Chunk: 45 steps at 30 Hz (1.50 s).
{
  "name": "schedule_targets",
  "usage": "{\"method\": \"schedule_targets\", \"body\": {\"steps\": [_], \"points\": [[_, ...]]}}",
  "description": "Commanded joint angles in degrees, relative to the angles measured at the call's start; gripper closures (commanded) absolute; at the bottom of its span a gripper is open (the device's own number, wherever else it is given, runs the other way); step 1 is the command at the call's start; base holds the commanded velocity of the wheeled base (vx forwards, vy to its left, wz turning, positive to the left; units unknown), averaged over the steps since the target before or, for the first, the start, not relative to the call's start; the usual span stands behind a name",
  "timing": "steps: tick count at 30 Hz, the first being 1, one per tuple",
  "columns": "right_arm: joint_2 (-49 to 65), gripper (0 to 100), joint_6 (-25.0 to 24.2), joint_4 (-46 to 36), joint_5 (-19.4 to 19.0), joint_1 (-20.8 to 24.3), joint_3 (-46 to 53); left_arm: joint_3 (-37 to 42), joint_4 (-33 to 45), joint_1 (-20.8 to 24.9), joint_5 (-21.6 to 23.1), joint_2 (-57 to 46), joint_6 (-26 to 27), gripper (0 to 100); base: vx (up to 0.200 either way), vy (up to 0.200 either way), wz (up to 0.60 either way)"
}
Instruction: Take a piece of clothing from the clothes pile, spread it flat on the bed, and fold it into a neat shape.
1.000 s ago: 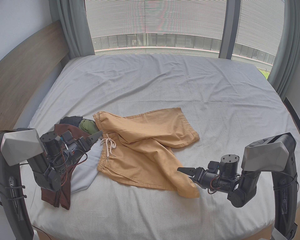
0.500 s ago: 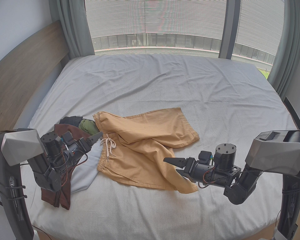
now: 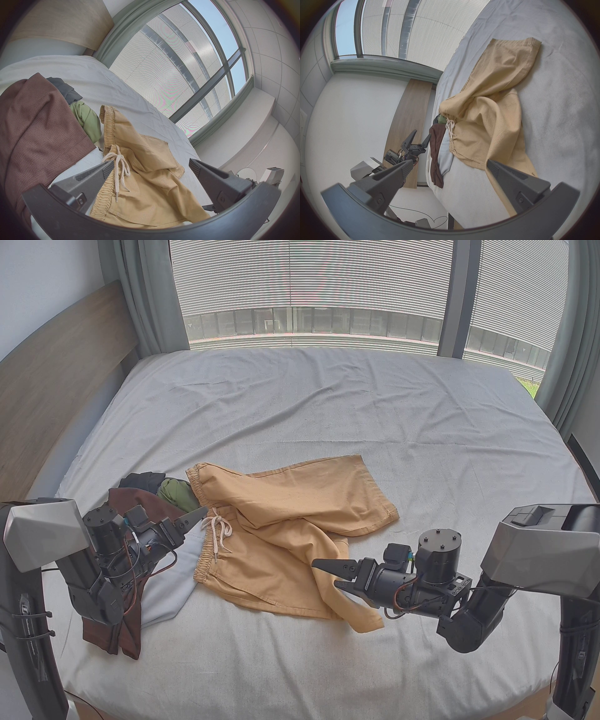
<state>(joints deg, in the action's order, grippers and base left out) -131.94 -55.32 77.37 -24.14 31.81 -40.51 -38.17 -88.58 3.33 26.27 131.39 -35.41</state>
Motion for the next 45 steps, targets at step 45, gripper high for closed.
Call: {"method": "schedule_targets", "body": {"steps": [45], "points": [[-12.99, 0, 42.58, -0.73, 0.85, -12.82, -3.08, 0.29, -0.02, 0.36, -0.08, 1.59, 2.28, 0, 0.0, 0.0, 0.0]]}}
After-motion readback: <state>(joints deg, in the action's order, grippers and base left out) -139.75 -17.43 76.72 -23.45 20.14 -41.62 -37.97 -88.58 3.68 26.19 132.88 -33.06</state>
